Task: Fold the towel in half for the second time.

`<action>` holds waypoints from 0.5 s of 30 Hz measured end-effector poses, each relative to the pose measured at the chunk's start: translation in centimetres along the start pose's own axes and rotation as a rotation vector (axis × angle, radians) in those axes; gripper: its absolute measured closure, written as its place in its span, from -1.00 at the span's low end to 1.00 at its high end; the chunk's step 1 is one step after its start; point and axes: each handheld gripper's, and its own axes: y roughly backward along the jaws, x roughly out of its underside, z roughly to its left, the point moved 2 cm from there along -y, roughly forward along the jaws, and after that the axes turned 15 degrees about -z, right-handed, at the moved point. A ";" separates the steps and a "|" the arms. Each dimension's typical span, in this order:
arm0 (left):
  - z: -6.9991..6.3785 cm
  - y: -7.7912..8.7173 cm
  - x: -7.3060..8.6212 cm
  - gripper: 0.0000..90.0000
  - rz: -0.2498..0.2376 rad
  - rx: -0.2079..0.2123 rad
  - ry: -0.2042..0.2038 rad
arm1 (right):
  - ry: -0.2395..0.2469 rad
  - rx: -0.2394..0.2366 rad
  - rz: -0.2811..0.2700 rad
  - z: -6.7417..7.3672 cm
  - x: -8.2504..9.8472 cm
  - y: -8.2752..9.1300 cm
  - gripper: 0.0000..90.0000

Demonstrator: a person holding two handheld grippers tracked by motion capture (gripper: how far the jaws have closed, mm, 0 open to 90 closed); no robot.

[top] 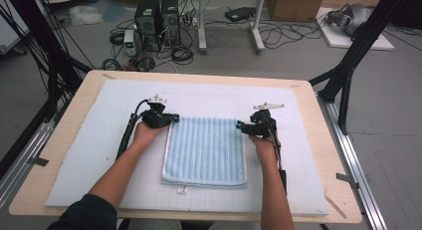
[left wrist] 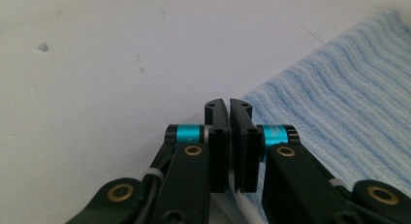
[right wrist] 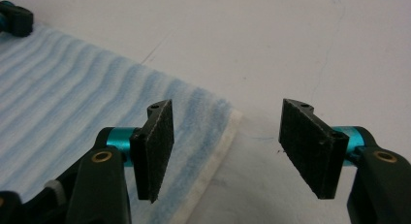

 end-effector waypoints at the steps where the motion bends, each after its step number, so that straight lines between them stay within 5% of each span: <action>1: 0.0 0.0 0.0 0.91 -0.002 -0.001 0.005 | -0.006 0.001 0.010 -0.1 0.1 -0.3 -0.18; 11: 0.0 0.0 0.0 0.91 0.000 -0.001 0.001 | 0.023 0.013 0.047 0.5 1.0 -2.2 0.03; 13: 0.0 0.0 0.0 0.91 0.000 -0.001 0.004 | 0.040 0.010 0.053 0.6 0.9 -2.1 0.51; 15: 0.0 0.0 0.0 0.91 -0.002 -0.002 0.008 | 0.068 -0.010 0.060 1.0 0.8 -2.2 0.73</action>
